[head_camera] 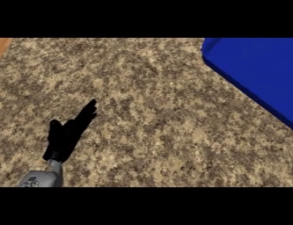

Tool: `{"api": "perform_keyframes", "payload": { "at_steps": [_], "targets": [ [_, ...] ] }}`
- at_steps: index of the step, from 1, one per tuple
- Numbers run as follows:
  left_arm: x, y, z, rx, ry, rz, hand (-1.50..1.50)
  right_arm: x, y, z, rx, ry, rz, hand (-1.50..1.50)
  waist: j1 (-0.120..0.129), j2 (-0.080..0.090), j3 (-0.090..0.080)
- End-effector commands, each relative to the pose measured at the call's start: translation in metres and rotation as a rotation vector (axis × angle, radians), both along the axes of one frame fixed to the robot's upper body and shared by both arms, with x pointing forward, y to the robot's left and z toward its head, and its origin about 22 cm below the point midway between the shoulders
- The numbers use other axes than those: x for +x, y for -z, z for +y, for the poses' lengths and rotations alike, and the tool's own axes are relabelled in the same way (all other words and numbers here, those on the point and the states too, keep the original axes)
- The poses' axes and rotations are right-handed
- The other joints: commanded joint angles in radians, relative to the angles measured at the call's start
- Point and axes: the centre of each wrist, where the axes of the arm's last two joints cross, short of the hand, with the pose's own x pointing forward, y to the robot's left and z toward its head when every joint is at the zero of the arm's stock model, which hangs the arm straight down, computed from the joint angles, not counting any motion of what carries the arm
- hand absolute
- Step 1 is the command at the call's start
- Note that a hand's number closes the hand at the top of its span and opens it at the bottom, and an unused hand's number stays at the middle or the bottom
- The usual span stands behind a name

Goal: Pick the tomato from the tray and place it in the pot

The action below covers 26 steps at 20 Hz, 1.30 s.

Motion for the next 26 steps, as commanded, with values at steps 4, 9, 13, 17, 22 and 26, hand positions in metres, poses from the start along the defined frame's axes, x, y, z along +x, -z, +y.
{"api": "perform_keyframes", "payload": {
  "at_steps": [4,9,13,17,22,26],
  "targets": [
    [0.003,0.003,-0.002,-0.006,0.031,0.032,0.00,0.032,0.044,0.026,-0.016,0.114,0.386,1.50,0.022,0.009,-0.001],
    [0.014,-0.006,0.015,-0.004,-0.007,0.019,0.00,0.055,0.064,0.044,0.032,0.153,0.538,-1.50,-0.002,0.003,0.000],
    [0.002,0.009,0.005,-0.003,-0.002,0.040,0.00,0.070,0.068,0.065,0.229,0.067,0.295,-1.50,-0.017,-0.001,0.001],
    [-0.008,0.010,-0.005,0.001,-0.018,0.031,0.00,0.076,0.040,0.061,0.451,0.035,-0.034,-1.50,-0.019,-0.004,0.003],
    [0.002,0.002,-0.004,-0.002,-0.016,0.029,0.00,0.077,0.012,0.049,0.682,0.112,-0.356,-1.50,-0.041,-0.007,0.002],
    [-0.009,0.008,0.009,0.002,-0.036,0.022,0.00,0.059,0.002,0.011,0.753,0.228,-0.528,-1.50,-0.032,-0.005,0.001]
  ]
}}
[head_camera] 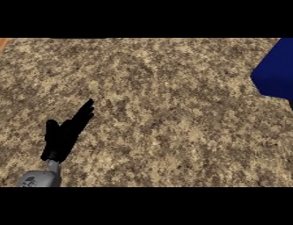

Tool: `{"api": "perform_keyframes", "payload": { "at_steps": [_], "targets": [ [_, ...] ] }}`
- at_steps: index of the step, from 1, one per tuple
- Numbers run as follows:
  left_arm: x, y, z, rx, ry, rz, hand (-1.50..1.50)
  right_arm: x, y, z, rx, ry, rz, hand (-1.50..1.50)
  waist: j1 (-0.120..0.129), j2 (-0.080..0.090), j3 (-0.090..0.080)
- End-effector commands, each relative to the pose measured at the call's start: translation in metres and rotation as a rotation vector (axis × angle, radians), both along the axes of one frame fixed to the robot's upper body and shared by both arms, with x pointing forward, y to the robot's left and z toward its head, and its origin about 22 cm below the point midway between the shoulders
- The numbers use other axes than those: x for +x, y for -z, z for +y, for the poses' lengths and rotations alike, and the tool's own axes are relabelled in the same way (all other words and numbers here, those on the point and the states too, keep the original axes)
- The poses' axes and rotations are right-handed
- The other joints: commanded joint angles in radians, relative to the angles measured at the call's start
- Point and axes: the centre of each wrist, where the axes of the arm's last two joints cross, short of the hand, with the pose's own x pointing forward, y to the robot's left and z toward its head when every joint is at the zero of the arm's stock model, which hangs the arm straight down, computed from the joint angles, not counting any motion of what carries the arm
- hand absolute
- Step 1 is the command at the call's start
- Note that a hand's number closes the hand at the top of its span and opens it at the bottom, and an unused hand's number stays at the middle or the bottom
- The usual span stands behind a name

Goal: Pick the tomato from the tray and place it in the pot

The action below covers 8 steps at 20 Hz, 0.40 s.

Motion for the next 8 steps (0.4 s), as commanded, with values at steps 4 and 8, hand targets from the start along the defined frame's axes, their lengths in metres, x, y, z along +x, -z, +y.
{"api": "perform_keyframes", "payload": {
  "at_steps": [4,8],
  "targets": [
    [-0.006,0.010,0.004,0.001,-0.013,0.014,0.00,-0.041,0.009,-0.063,0.139,0.191,-0.245,-1.50,0.000,0.006,-0.001],
    [-0.009,0.015,0.015,0.006,-0.028,0.021,0.00,-0.074,-0.004,-0.097,0.190,0.167,-0.328,-1.50,-0.013,-0.001,-0.002]
  ]
}}
